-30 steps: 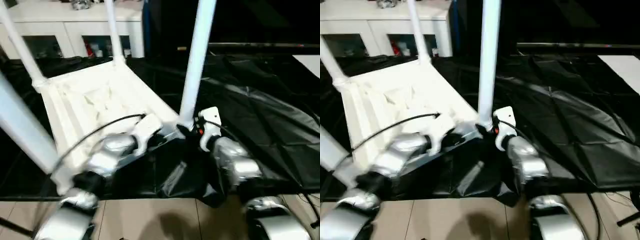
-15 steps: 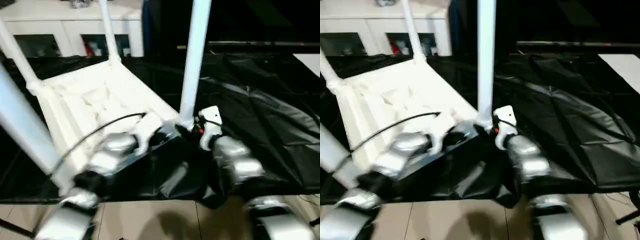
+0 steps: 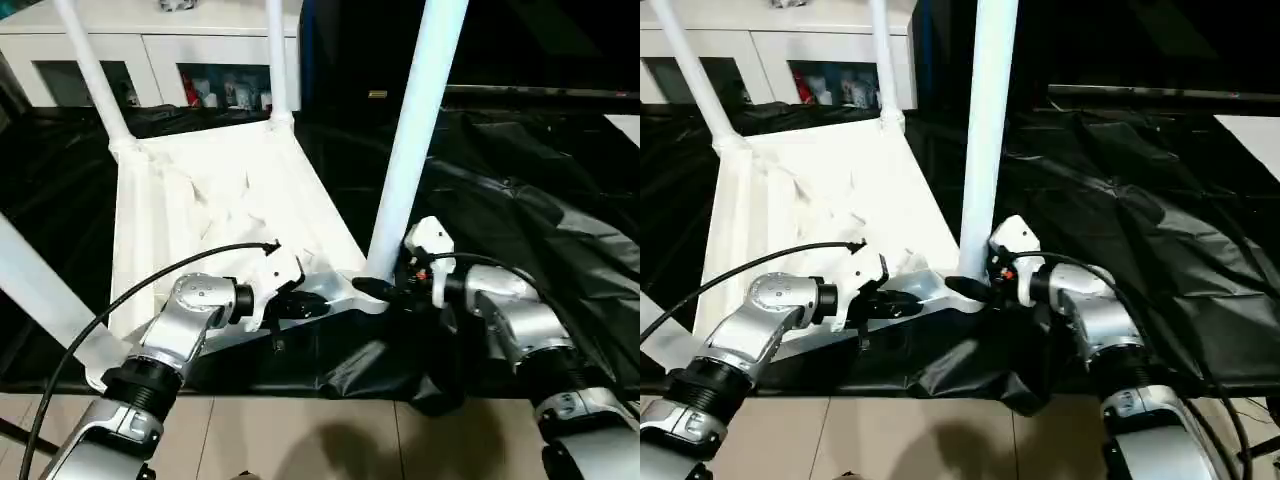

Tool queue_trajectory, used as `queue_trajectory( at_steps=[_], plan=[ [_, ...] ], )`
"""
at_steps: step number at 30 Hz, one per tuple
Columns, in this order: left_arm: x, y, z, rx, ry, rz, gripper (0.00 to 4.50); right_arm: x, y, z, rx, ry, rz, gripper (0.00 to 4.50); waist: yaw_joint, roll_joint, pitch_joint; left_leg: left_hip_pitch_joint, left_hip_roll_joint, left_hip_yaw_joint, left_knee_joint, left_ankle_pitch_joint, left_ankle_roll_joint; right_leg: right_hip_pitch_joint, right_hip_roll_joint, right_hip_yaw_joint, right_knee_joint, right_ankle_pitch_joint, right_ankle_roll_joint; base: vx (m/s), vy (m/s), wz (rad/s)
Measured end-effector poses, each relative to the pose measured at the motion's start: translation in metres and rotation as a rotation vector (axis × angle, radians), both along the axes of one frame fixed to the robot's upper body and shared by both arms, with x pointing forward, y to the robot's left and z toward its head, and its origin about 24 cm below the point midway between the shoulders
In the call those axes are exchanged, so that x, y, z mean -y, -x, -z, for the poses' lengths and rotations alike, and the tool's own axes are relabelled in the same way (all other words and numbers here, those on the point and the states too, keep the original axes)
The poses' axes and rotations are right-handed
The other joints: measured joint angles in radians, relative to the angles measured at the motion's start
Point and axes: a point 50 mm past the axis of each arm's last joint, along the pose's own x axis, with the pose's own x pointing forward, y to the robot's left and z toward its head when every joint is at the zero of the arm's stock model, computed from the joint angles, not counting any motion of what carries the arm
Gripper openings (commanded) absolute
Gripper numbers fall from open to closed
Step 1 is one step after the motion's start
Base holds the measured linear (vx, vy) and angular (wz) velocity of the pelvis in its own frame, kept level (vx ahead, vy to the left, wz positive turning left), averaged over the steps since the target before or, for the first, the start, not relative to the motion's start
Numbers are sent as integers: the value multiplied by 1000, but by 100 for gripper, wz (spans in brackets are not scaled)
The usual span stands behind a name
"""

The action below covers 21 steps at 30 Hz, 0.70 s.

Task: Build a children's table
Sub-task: Rotate leg to tighten

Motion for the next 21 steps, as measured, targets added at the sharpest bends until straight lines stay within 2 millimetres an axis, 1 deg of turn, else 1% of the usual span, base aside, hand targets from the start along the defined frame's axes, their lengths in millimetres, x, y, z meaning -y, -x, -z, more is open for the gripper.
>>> queue_trajectory(
  at_steps=[5, 6, 7, 9, 15, 21],
  plan=[
    [1, 0, 0, 9, -7, -8, 0, 0, 3, 4, -13, 4, -4, 387, -1, -1, 0, 0, 0, 0, 1, 0, -1, 0, 0, 0, 0, 1, 0, 0, 0, 0],
    [1, -1, 0, 5, -6, -11, 28, 1, 3, 4, -13, 5, -4, 387, -2, -1, 0, 0, 0, 0, 1, -2, -4, 0, 0, 0, 1, 1, 0, 0, 0, 0],
    [1, -1, 1, -1, -5, -14, 28, 1, 3, 4, -12, 6, -4, 387, -2, -1, 0, 0, 0, 0, 1, -2, -4, 0, 0, 0, 1, 1, 0, 0, 0, 0],
    [1, -1, 0, -10, -8, -20, 57, 1, 3, 4, -12, 9, -4, 387, -2, -1, 0, 1, 0, 0, 1, -2, -4, 0, 0, 0, 1, 1, 0, 0, 0, 0],
    [2, -3, 1, 9, -16, -38, 59, 2, 3, 4, -12, 13, -2, 387, -1, -3, 0, 1, 0, 0, 1, -2, -4, 1, 0, 0, 1, 1, 0, 0, 0, 0],
    [1, -3, 1, -1, -23, -45, 59, 3, 5, 5, -9, 14, -9, 387, -5, -6, 0, 2, 0, 0, 1, -2, -4, 1, 0, 0, 1, 1, 0, 0, 0, 0]
  ],
)
